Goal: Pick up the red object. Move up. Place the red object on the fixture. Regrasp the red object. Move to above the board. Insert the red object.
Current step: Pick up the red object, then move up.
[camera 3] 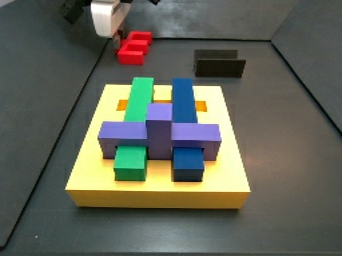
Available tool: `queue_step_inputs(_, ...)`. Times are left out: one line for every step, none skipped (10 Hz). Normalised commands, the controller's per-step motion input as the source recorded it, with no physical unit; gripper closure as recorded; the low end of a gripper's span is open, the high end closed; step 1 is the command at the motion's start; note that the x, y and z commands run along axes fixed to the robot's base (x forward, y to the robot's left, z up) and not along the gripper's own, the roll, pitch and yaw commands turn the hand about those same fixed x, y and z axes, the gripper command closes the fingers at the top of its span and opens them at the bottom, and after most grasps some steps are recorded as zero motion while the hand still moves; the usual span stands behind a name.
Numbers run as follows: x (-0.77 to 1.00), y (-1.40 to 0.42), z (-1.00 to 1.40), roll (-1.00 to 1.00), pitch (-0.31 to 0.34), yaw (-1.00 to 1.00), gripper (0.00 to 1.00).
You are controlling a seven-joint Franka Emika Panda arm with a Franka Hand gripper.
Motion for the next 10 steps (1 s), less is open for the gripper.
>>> queue_step_inputs(0.00, 0.00, 0.00, 0.00, 0.000, 0.00, 1.00)
queue_step_inputs(0.00, 0.00, 0.00, 0.00, 0.000, 0.00, 1.00)
queue_step_inputs(0.00, 0.00, 0.00, 0.00, 0.000, 0.00, 1.00)
queue_step_inputs(0.00, 0.00, 0.00, 0.00, 0.000, 0.00, 1.00)
queue_step_inputs(0.00, 0.00, 0.00, 0.00, 0.000, 0.00, 1.00)
queue_step_inputs(0.00, 0.00, 0.00, 0.00, 0.000, 0.00, 1.00)
queue_step_inputs(0.00, 0.00, 0.00, 0.00, 0.000, 0.00, 1.00)
queue_step_inputs(0.00, 0.00, 0.83, 0.00, 0.000, 0.00, 1.00)
queue_step_inputs(-0.05, -0.02, 0.81, -0.01, 0.023, 0.03, 1.00)
queue_step_inputs(-0.09, -0.03, 0.67, 0.01, 0.065, 0.03, 1.00)
